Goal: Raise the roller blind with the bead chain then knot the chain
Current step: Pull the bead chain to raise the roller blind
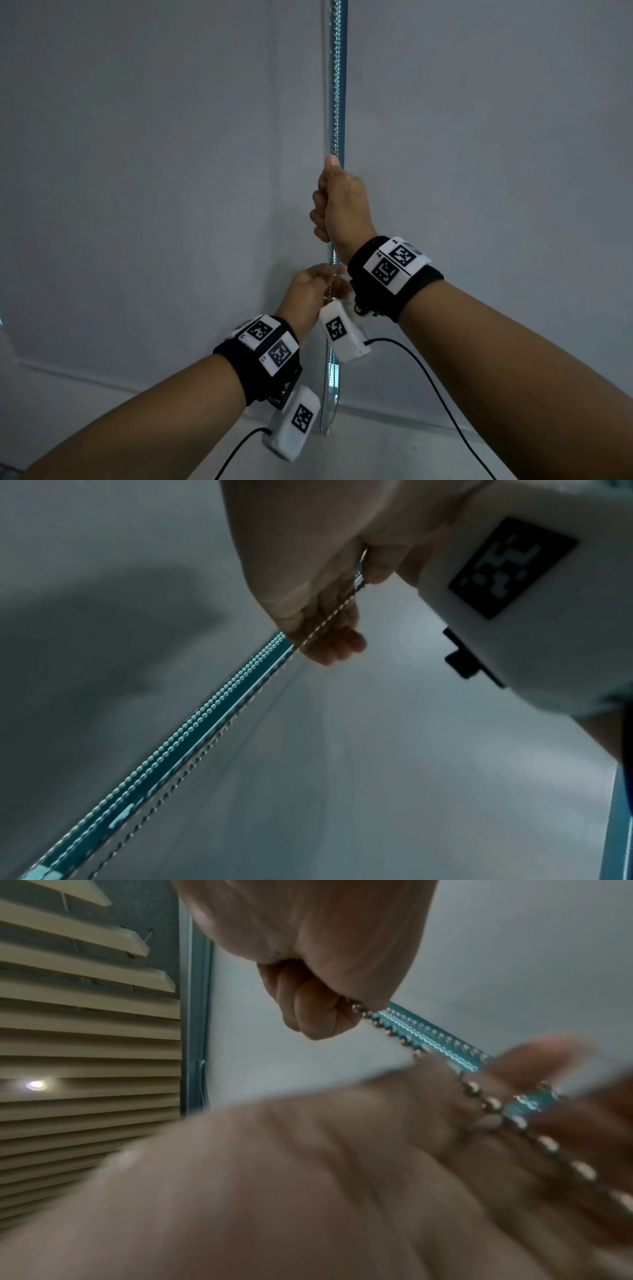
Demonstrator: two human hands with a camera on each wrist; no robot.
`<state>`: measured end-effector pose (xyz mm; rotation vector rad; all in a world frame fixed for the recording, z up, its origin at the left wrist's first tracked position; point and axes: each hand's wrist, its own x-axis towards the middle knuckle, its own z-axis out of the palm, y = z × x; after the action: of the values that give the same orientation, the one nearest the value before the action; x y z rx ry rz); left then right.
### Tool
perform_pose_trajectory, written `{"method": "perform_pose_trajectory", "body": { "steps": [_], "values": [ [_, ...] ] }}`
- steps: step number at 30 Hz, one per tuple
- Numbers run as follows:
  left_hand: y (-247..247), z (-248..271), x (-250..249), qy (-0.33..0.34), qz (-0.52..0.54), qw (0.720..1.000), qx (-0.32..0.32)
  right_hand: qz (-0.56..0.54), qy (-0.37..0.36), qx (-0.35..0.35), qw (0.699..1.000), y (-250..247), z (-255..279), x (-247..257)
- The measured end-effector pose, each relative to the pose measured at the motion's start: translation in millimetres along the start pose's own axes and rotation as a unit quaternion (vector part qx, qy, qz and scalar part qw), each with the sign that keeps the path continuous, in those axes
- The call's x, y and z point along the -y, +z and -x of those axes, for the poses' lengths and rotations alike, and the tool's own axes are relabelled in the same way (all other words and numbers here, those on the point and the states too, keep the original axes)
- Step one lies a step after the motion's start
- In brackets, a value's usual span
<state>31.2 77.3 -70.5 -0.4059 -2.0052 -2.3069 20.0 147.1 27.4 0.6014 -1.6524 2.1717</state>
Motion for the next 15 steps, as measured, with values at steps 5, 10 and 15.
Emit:
{"method": "perform_pose_trajectory", "body": {
  "steps": [5,10,15],
  "values": [
    [-2,-11,-29,0.062,-0.016,0.998,-0.021,0.019,-0.034,-0.015,0.999,-12,4,-20],
    [3,-16,-50,0.115,0.018,0.993,-0.022,0.054,-0.052,-0.029,0.997,-24,13,-39],
    [14,-23,-76,0.126,0.024,0.991,-0.031,0.065,-0.015,-0.017,0.998,-26,26,-53]
  ]
}}
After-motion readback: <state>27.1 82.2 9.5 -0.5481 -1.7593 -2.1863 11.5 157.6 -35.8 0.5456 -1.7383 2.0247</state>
